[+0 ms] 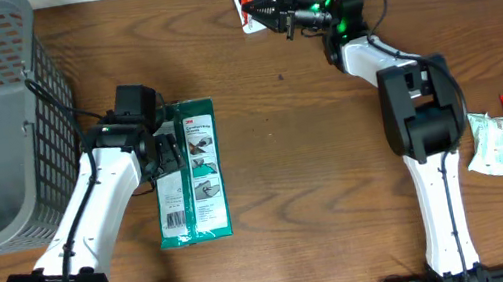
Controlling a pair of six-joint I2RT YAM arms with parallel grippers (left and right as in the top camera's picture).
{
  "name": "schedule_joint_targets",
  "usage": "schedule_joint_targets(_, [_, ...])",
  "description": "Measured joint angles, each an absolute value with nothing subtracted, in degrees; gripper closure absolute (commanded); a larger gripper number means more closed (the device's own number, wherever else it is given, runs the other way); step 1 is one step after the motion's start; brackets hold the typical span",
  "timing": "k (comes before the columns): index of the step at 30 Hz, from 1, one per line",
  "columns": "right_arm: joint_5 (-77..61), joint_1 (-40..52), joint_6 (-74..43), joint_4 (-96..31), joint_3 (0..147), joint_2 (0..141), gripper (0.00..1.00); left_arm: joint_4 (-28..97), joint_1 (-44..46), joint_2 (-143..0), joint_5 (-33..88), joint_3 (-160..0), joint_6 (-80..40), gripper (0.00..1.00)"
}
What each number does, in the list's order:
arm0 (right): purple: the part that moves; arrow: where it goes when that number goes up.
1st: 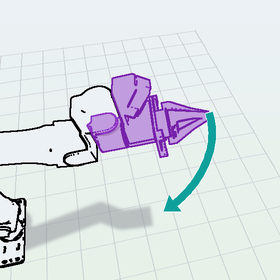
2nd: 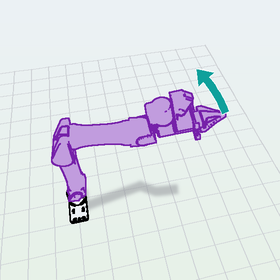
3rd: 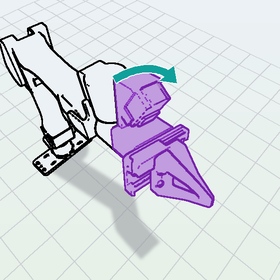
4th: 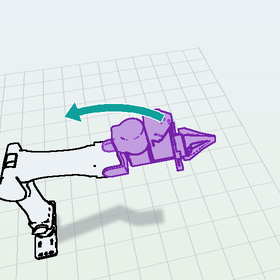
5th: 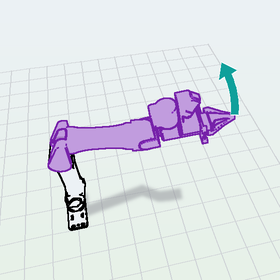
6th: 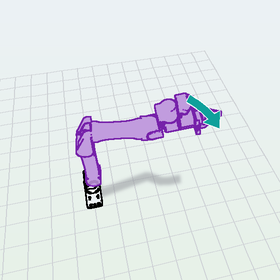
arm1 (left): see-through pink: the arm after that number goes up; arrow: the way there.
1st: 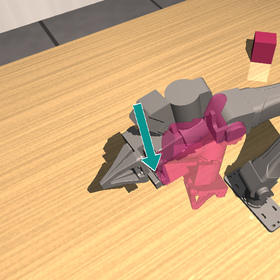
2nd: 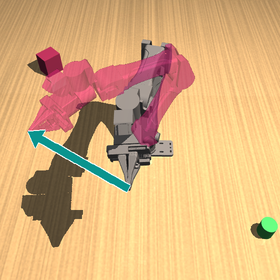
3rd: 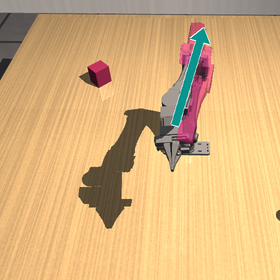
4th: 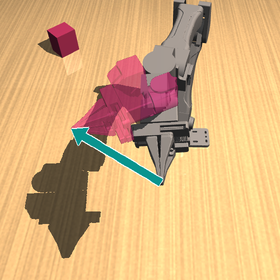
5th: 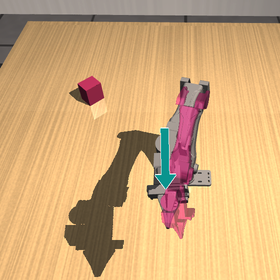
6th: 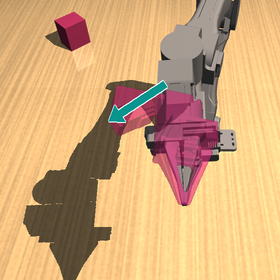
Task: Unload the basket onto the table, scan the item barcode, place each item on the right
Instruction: 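Raise the sachet to the scanner and hold its barcode against it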
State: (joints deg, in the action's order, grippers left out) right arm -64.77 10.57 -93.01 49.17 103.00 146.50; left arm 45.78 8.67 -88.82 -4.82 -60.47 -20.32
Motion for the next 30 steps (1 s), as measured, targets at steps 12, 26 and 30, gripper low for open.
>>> schedule_joint_targets(12, [-65.4,9.2,-97.9,50.2,106.5,154.1,0.99,45.8,8.7,-88.8,-4.8,-60.5,-20.3,0.15])
schedule_joint_targets(26, [-65.6,9.1,-98.9,50.0,106.8,156.0,0.98,45.8,8.7,-88.8,-4.8,-60.5,-20.3,0.15])
schedule_joint_targets(30, [-65.6,9.1,-99.9,50.0,106.8,156.0,0.98,45.8,8.7,-88.8,-4.8,-60.5,-20.3,0.15])
